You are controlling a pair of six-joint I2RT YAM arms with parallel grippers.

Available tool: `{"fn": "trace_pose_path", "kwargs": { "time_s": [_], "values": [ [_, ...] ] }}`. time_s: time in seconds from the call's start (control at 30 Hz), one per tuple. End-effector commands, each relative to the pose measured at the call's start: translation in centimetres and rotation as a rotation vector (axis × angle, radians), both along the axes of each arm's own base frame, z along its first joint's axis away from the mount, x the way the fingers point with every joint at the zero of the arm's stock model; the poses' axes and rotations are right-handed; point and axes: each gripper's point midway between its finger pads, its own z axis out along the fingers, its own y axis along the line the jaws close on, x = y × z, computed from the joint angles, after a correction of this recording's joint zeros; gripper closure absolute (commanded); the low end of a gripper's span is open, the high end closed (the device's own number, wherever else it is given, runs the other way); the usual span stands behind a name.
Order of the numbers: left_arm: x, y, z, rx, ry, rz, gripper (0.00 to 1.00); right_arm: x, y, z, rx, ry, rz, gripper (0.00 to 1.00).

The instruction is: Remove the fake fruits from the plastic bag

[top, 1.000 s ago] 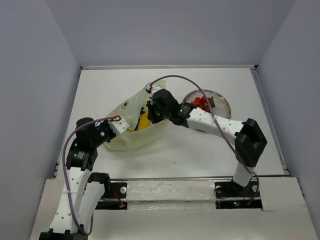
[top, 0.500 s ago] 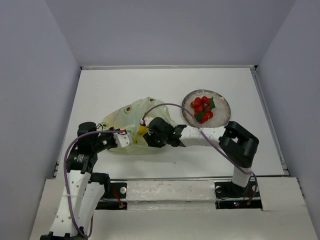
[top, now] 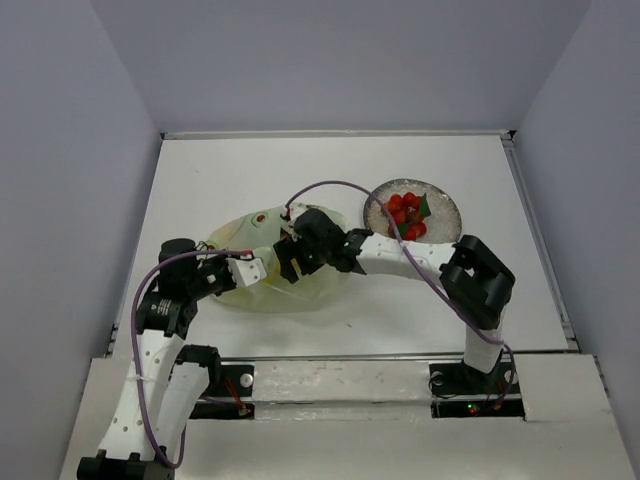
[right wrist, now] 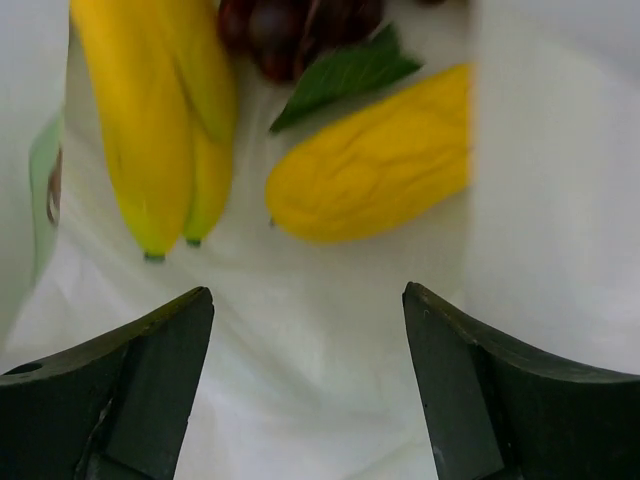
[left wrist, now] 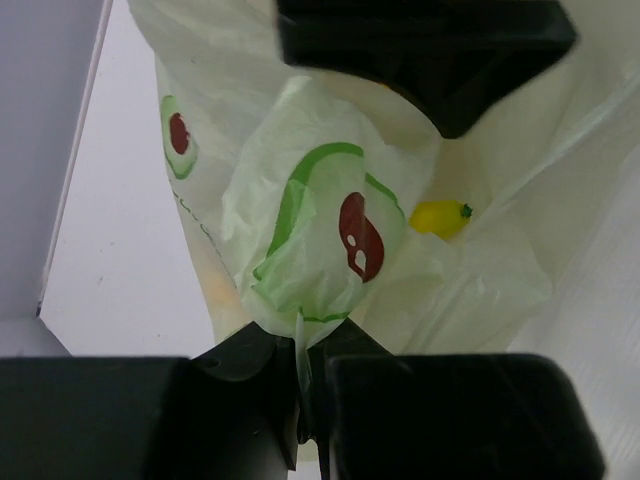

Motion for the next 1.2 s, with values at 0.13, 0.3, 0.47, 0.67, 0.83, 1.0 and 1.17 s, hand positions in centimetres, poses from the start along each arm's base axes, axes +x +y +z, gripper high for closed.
{"fn": "trace_pose_path", "kwargs": {
  "time_s": [0.13, 0.3, 0.47, 0.67, 0.83, 1.0, 1.17],
  "values": [
    [0.8, 0.0, 1.4, 0.003, -0.054, 0.006, 0.80, 7.4, 1.4, 3.1, 0.208, 0.172, -0.285, 0.17],
    [1.1, 0.2, 1.8, 0.004, -0.069, 0.015, 0.80, 8.8, 1.8, -0.2, 0.129, 0.182, -0.318, 0.16],
    [1.3, 0.4, 1.7, 0.010, -0.074, 0.026, 0.80, 8.8, 2.7, -0.6, 0.113, 0.163, -0.268, 0.16],
    [1.6, 0.2, 2.0, -0.011, -0.070, 0.037, 0.79, 7.8, 2.3, -4.5, -0.049, 0.136, -0.273, 0.18],
    [1.8, 0.5, 2.1, -0.001, -0.076, 0.053, 0.79, 8.2, 0.7, -4.6, -0.106, 0.095, -0.308, 0.62],
    [3.4, 1.3, 3.4, -0.066, -0.096, 0.175, 0.79, 8.0, 1.4, -0.3, -0.048, 0.050, -0.221, 0.85],
    [6.6, 3.5, 6.1, -0.231, -0.084, 0.467, 0.80, 5.9, 2.0, 6.2, 0.049, -0.009, -0.020, 0.90]
  ]
}}
